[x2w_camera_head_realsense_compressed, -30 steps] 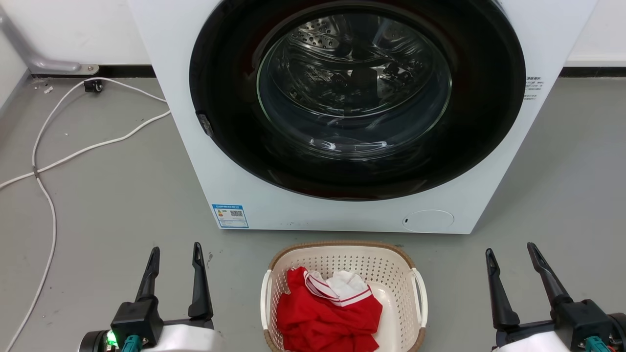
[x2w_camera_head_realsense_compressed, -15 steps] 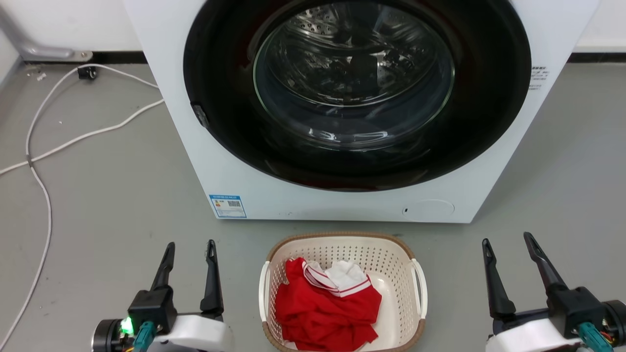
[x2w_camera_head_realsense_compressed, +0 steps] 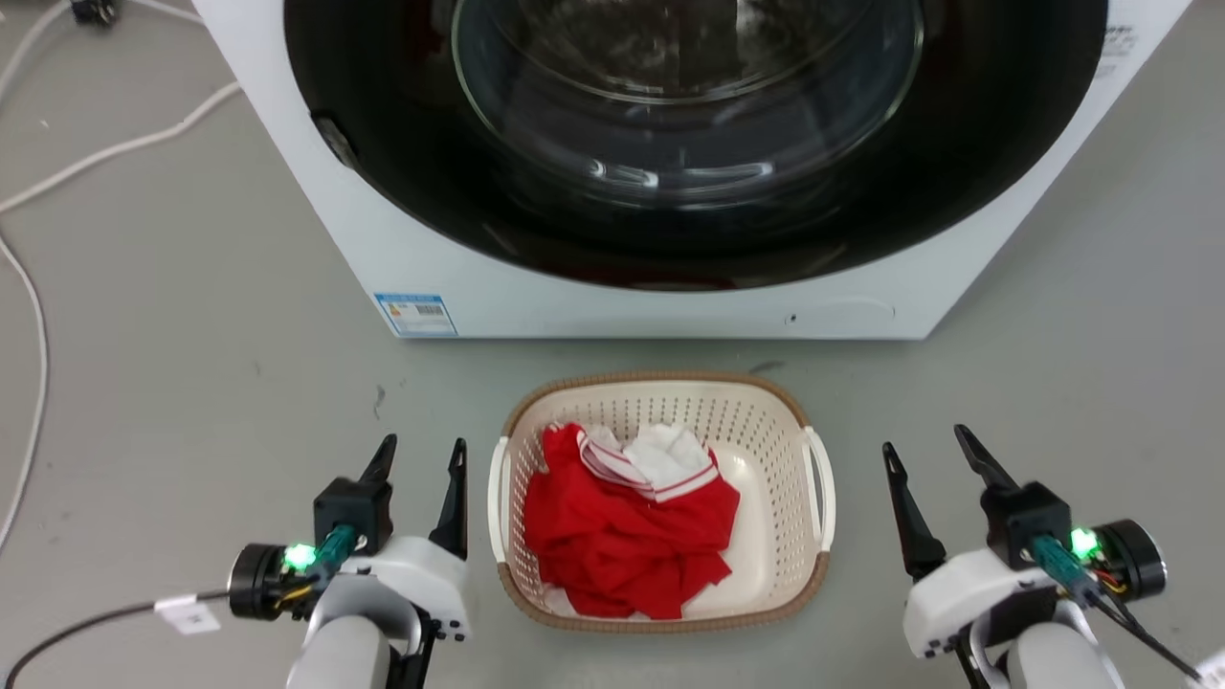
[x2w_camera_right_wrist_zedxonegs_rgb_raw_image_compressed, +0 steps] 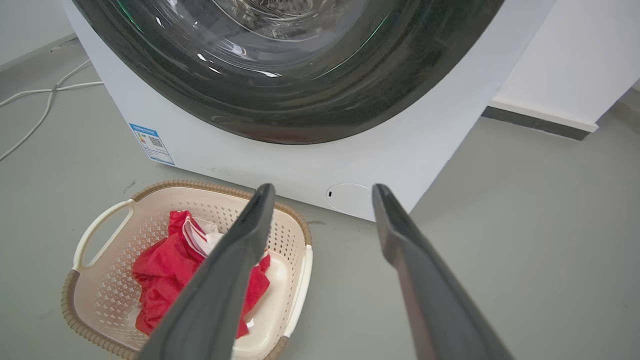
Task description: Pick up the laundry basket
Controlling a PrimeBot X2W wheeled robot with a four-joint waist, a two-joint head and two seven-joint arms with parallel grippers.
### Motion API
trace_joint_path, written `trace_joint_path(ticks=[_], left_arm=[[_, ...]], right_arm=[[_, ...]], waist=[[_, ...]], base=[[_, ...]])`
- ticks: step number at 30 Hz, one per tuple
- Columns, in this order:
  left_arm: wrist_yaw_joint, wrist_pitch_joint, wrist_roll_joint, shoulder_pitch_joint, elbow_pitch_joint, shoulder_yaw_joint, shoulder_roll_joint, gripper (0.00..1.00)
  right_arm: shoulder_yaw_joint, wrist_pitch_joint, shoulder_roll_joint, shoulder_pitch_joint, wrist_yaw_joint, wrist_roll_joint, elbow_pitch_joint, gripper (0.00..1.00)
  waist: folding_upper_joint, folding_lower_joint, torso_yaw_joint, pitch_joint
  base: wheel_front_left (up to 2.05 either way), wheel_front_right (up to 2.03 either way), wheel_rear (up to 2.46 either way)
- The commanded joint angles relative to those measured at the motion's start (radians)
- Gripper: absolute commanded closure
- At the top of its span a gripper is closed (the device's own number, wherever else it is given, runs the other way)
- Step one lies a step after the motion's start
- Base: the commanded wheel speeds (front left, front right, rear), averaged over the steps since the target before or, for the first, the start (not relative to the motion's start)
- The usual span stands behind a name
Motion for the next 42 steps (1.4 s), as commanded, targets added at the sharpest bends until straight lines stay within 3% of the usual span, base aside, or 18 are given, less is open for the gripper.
trace_joint_path(ticks=[1,8,20,34,42], left_arm=[[-0.009,-0.002,0.009,-0.041,0.046,-0.007,0.011,0.0],[-0.048,-0.002,0.023,-0.2,0.273,-0.046,0.031,0.0],[-0.072,-0.001,0.034,-0.451,0.608,-0.127,0.048,0.0],[-0.075,0.082,-0.003,-0.635,0.739,-0.235,0.034,0.0],[-0.075,0.121,-0.03,-0.678,0.753,-0.302,0.049,0.0]], right_arm=[[0.005,-0.002,-0.001,-0.043,-0.001,-0.012,0.044,0.0],[0.02,-0.002,-0.001,-0.203,-0.001,-0.039,0.248,0.0],[0.045,-0.002,-0.001,-0.429,-0.001,-0.071,0.51,0.0],[0.056,0.001,-0.001,-0.65,-0.001,-0.078,0.772,0.0],[0.083,0.004,-0.001,-0.707,-0.001,-0.042,0.826,0.0]], waist=[[0.0,-0.0001,-0.009,0.052],[0.0,-0.0001,-0.02,0.161],[0.0,-0.0001,-0.016,0.324],[0.0,-0.0001,-0.01,0.476],[0.0,-0.0001,-0.013,0.539]], base=[[0.0,0.0,0.0],[0.0,0.0,0.0],[0.0,0.0,0.0],[0.0,0.0,0.0],[0.0,0.0,0.0]])
